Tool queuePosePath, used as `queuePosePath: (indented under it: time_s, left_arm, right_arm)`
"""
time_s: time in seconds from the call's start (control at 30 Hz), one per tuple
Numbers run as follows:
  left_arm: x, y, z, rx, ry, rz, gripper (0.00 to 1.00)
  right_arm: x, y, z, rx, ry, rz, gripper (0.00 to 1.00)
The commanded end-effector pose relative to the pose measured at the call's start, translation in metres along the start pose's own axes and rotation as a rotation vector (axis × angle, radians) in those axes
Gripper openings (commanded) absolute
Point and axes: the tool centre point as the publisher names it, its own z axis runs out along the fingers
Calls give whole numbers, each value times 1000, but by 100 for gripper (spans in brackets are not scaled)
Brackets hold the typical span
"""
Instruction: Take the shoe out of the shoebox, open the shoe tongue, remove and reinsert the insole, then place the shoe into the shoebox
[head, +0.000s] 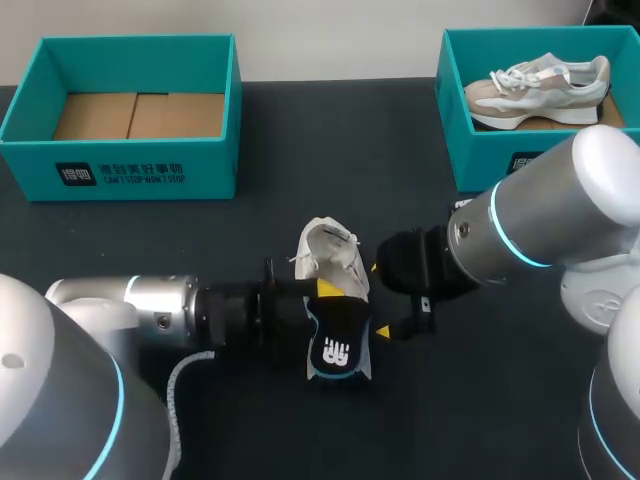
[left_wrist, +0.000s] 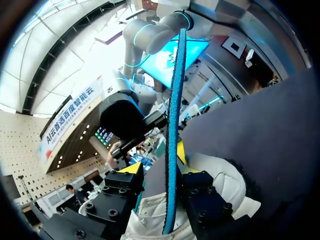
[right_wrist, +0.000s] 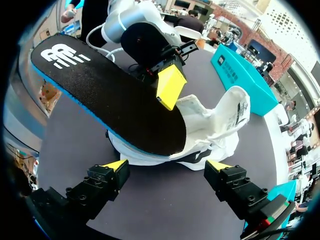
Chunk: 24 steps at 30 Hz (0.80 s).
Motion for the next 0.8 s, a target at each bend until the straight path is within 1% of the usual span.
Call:
queuePosePath:
  time_s: [0.03,0.2,0.27,0.3,0.37,0.4,0.43,0.6,0.8]
  left_arm:
    - [0,-10,-6,-15,9,-9,41]
    - [0,-22,-8,-21,21,-1,40]
    - [1,-26,-9,-22,23,2,37]
    - [1,-27,-9,-26,21,0,34]
    - [2,-29,-10,-23,15,-4,25]
    - [4,-29,-10,-25,16,-7,11]
    - [5,-30,-9,-24,16,-8,0]
    - [12,-24,-6,-22,34,-23,0]
    - [15,-8,-9,-45,46,-16,0]
  right_arm:
    - [1,-1,0,-2,-1,0,100]
    - [1,-1,0,-2,-1,0,100]
    - [1,-1,0,-2,-1,0,100]
    - [1,-1,0,-2,-1,0,100]
    - [1,-1,0,-2,-1,0,100]
    - [1,-1,0,-2,-1,0,100]
    - [1,-1,0,-2,-1,0,100]
    - [1,-1,0,-2,-1,0,100]
    - [1,-1,0,-2,-1,0,100]
